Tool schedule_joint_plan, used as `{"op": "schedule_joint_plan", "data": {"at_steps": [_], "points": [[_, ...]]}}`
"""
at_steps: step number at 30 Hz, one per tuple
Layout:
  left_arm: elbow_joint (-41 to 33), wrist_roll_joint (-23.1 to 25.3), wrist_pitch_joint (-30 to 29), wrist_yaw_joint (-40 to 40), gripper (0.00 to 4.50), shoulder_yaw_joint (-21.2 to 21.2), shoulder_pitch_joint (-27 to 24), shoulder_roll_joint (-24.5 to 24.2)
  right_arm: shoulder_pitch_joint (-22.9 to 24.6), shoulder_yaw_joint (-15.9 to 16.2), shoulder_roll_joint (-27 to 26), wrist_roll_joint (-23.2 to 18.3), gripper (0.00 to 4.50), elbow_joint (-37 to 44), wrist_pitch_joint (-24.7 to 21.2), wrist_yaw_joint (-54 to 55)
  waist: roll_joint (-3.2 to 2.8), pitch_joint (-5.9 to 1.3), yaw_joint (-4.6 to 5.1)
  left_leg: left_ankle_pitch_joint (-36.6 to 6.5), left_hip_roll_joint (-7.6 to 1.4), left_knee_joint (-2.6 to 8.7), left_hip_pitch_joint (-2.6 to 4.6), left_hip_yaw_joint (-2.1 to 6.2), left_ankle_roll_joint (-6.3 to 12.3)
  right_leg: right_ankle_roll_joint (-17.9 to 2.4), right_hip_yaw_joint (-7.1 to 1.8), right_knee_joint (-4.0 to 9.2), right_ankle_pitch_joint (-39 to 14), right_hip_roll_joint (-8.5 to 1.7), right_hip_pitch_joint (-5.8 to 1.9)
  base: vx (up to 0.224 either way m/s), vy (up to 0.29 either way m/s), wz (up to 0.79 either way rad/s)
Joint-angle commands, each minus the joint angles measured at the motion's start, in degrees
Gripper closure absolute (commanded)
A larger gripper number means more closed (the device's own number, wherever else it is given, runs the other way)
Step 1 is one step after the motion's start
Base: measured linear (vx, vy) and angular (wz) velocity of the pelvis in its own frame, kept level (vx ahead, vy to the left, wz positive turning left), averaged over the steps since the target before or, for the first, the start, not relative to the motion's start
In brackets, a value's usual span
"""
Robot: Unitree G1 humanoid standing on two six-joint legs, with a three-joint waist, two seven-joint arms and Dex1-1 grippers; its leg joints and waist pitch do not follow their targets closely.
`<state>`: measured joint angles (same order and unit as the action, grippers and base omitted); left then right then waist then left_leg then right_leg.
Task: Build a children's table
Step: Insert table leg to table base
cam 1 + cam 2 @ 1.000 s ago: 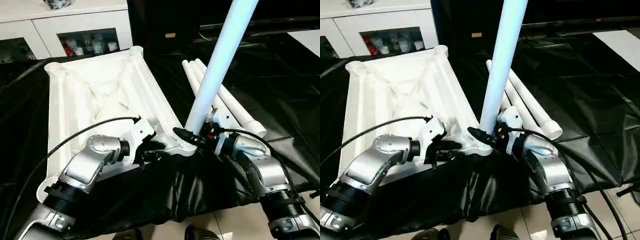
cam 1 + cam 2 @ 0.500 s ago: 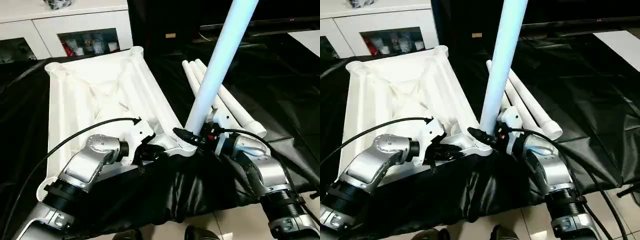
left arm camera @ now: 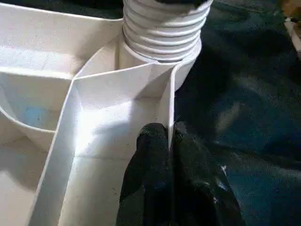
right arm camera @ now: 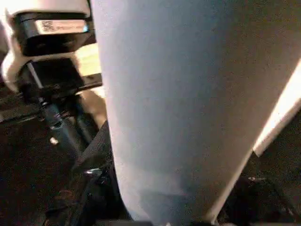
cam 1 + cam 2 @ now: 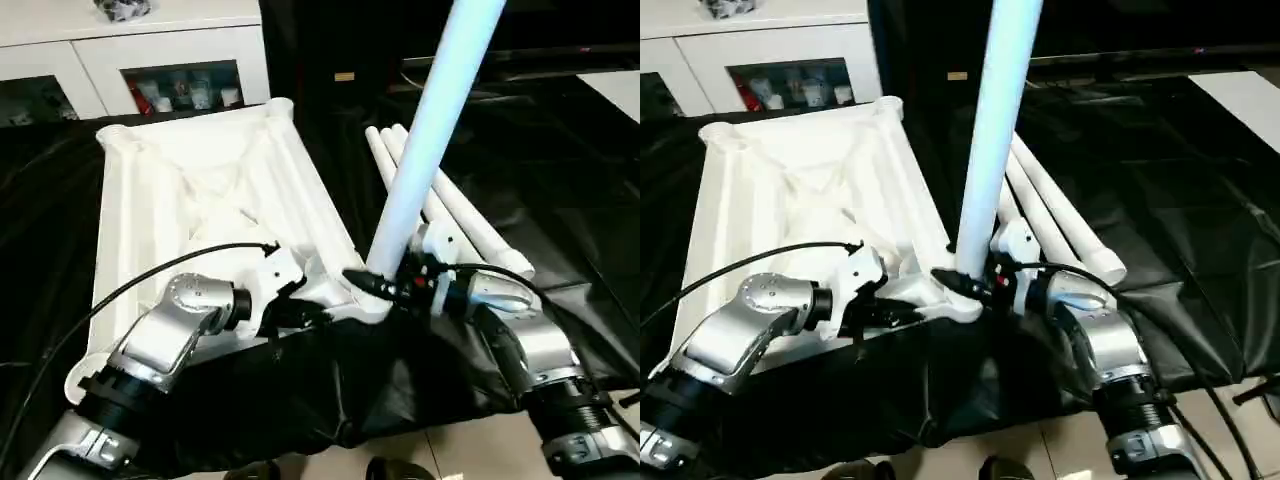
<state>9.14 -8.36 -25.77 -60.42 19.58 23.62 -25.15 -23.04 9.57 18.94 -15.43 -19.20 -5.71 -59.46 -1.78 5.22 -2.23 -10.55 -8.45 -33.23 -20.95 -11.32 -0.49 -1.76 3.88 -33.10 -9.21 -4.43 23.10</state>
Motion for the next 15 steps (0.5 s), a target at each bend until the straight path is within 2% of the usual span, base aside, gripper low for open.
{"op": "schedule_joint_plan", "data": {"at_steps": [1, 2, 3, 4, 6, 9, 15], "points": [[-1.2, -1.5, 0.3, -1.6, 4.50, 0.3, -0.8, -0.6, 1.6, 3.0, 2.3, 0.8, 2.52, -1.6, -2.5, -4.7, 0.23, -4.25, -0.26, -11.1, -4.68, 3.62, 0.62, 2.15, 4.46, -13.7, -3.10, 3.41, -13.9, -4.51, -2.93, 0.000, 0.000, 0.00], [-1.3, -1.6, 0.3, -1.8, 4.50, 0.4, -0.9, -0.7, 1.7, 3.5, 2.9, 0.8, 2.52, -1.4, -2.5, -6.1, 0.18, -4.27, -0.37, -11.0, -4.76, 3.59, 0.61, 2.16, 4.67, -13.7, -3.07, 3.37, -13.9, -4.52, -2.98, 0.000, 0.000, 0.00], [-1.3, -1.5, 0.2, -2.1, 4.50, 0.5, -0.9, -0.9, 1.9, 4.3, 3.7, 0.8, 2.52, -0.9, -2.7, -7.9, 0.13, -4.17, -0.55, -11.5, -4.82, 3.59, 0.92, 2.01, 4.80, -13.7, -3.13, 3.54, -14.4, -4.38, -2.64, 0.000, 0.000, 0.00], [-1.3, -1.5, 0.2, -2.3, 4.50, 0.6, -0.9, -1.0, 2.0, 4.8, 4.2, 0.8, 2.52, -0.6, -2.8, -8.9, 0.17, -4.12, -0.59, -11.8, -4.78, 3.56, 0.94, 1.97, 4.78, -13.7, -3.17, 3.61, -14.7, -4.38, -2.61, 0.000, 0.000, 0.00], [-1.3, -1.5, 0.3, -2.7, 4.50, 0.7, -0.9, -1.2, 2.1, 5.2, 4.7, 0.8, 2.52, -0.5, -2.9, -10.0, 0.13, -4.12, -0.72, -11.9, -4.78, 3.60, 0.74, 2.06, 4.55, -13.5, -3.13, 3.60, -15.7, -4.49, -2.83, 0.000, 0.000, 0.00], [-1.3, -1.5, 0.4, -4.4, 4.50, 0.8, -0.8, -2.2, 2.2, 6.7, 6.1, 1.4, 2.52, -0.4, -2.1, -13.3, 0.15, -4.02, -1.09, -12.9, -4.85, 3.69, 0.81, 2.14, 4.05, -12.7, -3.14, 3.77, -17.8, -4.53, -2.67, 0.000, 0.000, 0.00], [-0.2, -0.9, 0.7, -4.8, 4.50, 0.2, -0.1, -3.0, 2.0, 8.5, 7.0, 3.0, 2.52, -1.1, -0.4, -15.7, 0.14, -3.87, -1.17, -14.3, -4.88, 3.84, 0.87, 2.24, 3.31, -12.1, -3.18, 3.92, -19.7, -4.61, -2.59, 0.000, 0.000, 0.00]]}}
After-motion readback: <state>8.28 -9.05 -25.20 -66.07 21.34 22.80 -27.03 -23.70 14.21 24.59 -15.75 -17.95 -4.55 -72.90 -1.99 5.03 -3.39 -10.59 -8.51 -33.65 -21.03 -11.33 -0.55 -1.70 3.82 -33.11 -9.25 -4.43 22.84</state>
